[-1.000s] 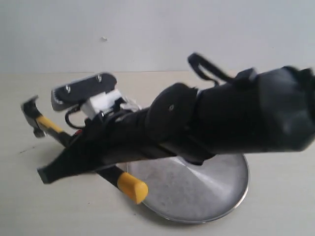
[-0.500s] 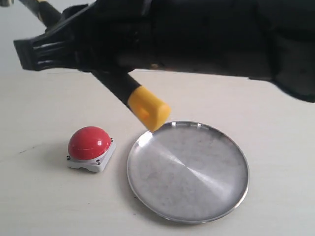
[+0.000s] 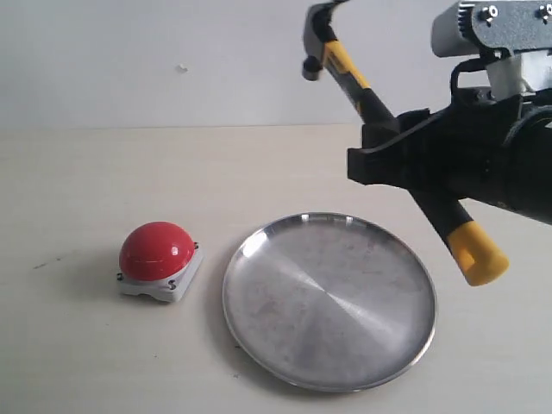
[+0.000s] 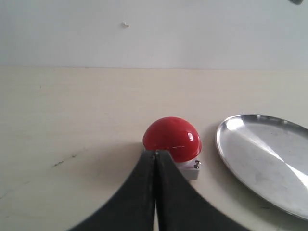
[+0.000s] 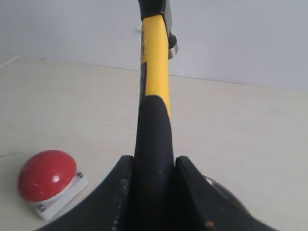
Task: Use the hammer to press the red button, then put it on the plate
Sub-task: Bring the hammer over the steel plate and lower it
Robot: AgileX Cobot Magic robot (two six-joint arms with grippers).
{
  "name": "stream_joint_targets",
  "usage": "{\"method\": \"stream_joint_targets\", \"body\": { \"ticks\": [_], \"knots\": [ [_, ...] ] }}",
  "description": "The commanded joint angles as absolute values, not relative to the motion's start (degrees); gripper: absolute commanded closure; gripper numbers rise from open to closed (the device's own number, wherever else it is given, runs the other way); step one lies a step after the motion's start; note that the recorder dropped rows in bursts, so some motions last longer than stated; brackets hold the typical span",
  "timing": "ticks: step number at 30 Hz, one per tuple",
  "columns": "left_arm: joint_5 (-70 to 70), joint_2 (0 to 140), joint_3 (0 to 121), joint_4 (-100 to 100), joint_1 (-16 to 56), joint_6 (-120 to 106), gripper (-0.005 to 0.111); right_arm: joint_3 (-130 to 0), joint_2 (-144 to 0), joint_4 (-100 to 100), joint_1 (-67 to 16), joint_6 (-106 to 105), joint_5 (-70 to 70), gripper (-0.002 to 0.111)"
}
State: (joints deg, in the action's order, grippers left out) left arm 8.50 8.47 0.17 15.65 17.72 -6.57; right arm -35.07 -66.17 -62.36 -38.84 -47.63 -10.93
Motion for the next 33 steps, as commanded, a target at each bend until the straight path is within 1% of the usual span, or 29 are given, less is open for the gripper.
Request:
{"method": "stream_joint_targets", "body": {
  "ticks": [1,2,4,8,10,11,13,16,22,24,27,29,33],
  "knots": [
    [8.3,8.0,0.0,16.0,17.8,-6.3,0.107,-35.9,-68.2,-51.5,-33.0,-37.9,-12.4,0.108],
    [8.3,8.0,0.0,16.0,17.8,-6.4,0.107,-35.9,-68.6,-48.6,-32.2,-34.3,-12.1,0.108],
    [8.3,8.0,0.0,16.0,17.8,-6.4,0.107,-35.4,-70.6,-37.1,-29.4,-19.7,-11.7,0.108],
    [8.3,8.0,0.0,16.0,17.8,-6.4,0.107,-35.3,-75.8,-5.8,-28.9,10.0,-13.2,0.108],
    [8.3,8.0,0.0,16.0,17.8,-6.4,0.107,-35.3,-78.8,12.4,-28.2,26.3,-18.3,0.108],
    [8.3,8.0,0.0,16.0,17.8,-6.4,0.107,-35.3,-81.3,23.7,-26.2,38.9,-23.0,0.108],
    [8.3,8.0,0.0,16.0,17.8,-6.4,0.107,-35.3,-85.7,37.1,-21.9,55.1,-34.0,0.108],
    [8.3,8.0,0.0,16.0,17.8,-6.4,0.107,-35.3,-88.2,39.3,-20.2,58.8,-40.0,0.108],
    [8.3,8.0,0.0,16.0,17.8,-6.4,0.107,-35.2,-91.4,40.6,-20.3,66.6,-39.9,0.108],
    [8.3,8.0,0.0,16.0,17.8,-6.4,0.107,-34.9,-92.4,40.5,-20.3,67.1,-42.7,0.108],
    [8.3,8.0,0.0,16.0,17.8,-6.4,0.107,-32.6,-94.4,35.4,-20.3,66.9,-52.4,0.108],
    [8.3,8.0,0.0,16.0,17.8,-6.4,0.107,-30.5,-95.3,30.2,-20.3,62.7,-57.7,0.108],
    [8.3,8.0,0.0,16.0,17.8,-6.4,0.107,-26.6,-96.0,22.3,-20.3,56.7,-61.2,0.108]
  ]
}}
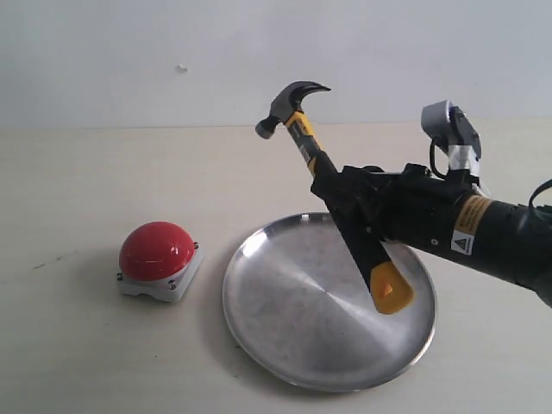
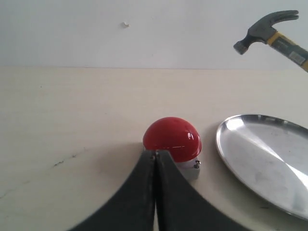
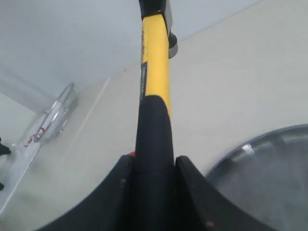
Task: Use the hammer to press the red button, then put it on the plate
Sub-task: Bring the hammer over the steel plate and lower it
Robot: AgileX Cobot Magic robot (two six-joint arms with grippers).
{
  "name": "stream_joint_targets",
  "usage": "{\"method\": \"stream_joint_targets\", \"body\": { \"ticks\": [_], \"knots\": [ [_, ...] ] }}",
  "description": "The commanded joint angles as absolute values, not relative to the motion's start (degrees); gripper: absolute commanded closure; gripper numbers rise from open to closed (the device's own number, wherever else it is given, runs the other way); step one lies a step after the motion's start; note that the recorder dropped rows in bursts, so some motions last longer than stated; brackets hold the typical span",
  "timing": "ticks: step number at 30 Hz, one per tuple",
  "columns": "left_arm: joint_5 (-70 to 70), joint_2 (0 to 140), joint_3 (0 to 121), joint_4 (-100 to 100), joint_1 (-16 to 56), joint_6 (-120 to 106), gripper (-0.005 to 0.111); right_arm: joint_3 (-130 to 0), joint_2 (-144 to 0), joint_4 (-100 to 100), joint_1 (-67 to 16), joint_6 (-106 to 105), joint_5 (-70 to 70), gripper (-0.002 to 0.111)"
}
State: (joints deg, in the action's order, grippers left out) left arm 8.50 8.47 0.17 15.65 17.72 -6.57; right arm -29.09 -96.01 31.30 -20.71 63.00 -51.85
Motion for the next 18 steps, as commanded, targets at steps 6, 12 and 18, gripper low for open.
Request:
{"method": "stream_joint_targets", "body": {
  "ticks": [6,12,18],
  "knots": [
    [8.3,8.0,0.0,16.0,17.8,-6.4,0.107,-24.9,-96.2,21.8,-20.3,54.0,-58.7,0.108],
    [8.3,8.0,0.0,16.0,17.8,-6.4,0.107,-24.9,-99.2,23.0,-20.3,54.0,-58.7,0.108],
    [8.3,8.0,0.0,16.0,17.8,-6.5,0.107,-24.9,-104.0,20.5,-22.3,54.0,-59.3,0.108]
  ]
}}
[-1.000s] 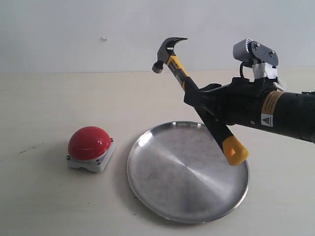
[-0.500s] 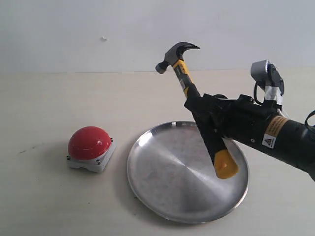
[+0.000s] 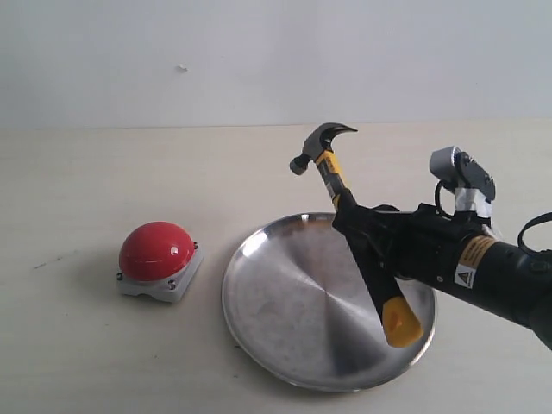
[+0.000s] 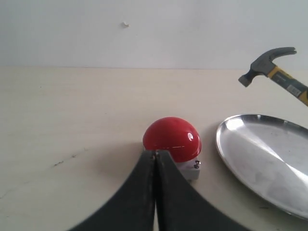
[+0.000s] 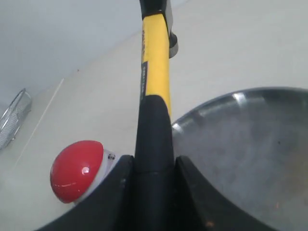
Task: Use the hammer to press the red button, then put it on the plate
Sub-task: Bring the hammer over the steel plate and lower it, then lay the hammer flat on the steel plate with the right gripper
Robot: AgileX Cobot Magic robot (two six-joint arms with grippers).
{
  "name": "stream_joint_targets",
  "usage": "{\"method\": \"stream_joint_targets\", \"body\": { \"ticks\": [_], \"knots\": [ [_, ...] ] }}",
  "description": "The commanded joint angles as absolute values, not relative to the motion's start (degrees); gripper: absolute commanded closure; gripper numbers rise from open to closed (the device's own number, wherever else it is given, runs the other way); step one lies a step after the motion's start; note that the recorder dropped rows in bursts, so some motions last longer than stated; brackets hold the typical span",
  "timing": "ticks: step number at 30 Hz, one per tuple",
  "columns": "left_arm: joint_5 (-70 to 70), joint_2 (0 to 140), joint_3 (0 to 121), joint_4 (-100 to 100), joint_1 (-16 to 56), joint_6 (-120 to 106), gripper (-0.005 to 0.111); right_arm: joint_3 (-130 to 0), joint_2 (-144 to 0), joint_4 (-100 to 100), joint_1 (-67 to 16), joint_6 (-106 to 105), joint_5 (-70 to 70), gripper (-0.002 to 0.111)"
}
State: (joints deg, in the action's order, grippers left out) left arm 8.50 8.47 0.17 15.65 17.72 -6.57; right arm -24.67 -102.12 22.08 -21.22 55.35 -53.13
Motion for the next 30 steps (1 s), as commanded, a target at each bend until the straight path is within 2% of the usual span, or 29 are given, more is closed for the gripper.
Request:
{"method": "stream_joint_targets", "body": {
  "ticks": [1,12,23,30],
  "knots": [
    [8.3,8.0,0.0,16.0,17.8,-6.5,0.107,-24.9,-104.8,19.9,-22.7,53.8,-59.9,0.108],
    [8.3,8.0,0.0,16.0,17.8,-6.5,0.107,-24.9,-106.2,22.3,-22.8,54.0,-62.8,0.108],
    [8.3,8.0,0.0,16.0,17.8,-6.5,0.107,-24.9,-106.2,3.4,-33.1,44.8,-59.2,0.108],
    [8.3,8.0,0.0,16.0,17.8,-6.5,0.107,-24.9,-106.2,3.7,-34.0,44.7,-56.4,0.108]
  ]
}}
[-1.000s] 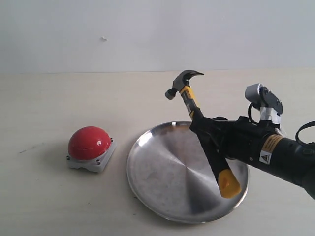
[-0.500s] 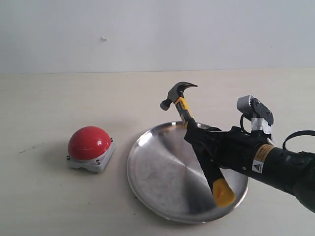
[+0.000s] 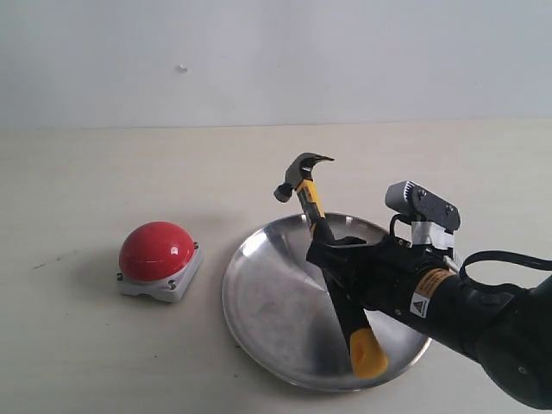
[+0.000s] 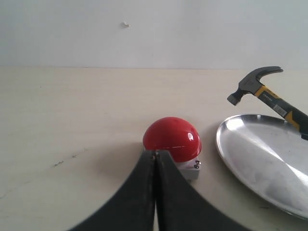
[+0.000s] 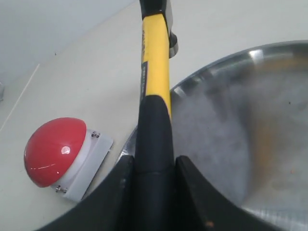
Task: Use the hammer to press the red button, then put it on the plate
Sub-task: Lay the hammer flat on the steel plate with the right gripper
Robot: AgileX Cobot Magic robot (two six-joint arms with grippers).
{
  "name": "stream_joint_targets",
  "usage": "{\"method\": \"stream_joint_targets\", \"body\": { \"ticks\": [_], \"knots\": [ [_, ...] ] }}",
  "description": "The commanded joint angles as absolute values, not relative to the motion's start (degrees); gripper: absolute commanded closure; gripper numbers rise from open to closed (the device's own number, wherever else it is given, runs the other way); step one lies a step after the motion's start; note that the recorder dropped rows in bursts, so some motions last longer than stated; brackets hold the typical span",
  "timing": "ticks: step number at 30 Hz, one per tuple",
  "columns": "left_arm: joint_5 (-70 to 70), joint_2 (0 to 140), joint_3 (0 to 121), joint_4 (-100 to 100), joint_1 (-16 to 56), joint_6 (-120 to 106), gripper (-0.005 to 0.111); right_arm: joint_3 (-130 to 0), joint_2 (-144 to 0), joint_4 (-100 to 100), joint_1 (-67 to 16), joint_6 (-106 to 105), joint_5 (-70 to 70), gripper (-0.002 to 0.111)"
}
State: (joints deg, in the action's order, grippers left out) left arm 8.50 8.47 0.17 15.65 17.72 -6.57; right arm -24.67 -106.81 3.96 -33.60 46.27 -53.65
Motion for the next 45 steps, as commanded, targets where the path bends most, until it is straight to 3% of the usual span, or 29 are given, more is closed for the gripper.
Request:
{"method": "stream_joint_targets", "body": {
  "ticks": [1,45],
  "knots": [
    [8.3,8.0,0.0,16.0,17.8,-6.5,0.107,-24.9,-106.2,4.1,-34.0,44.7,-55.9,0.108],
    [8.3,8.0,0.0,16.0,17.8,-6.8,0.107,-25.1,-106.2,6.2,-34.0,41.6,-49.4,0.108]
  ]
}}
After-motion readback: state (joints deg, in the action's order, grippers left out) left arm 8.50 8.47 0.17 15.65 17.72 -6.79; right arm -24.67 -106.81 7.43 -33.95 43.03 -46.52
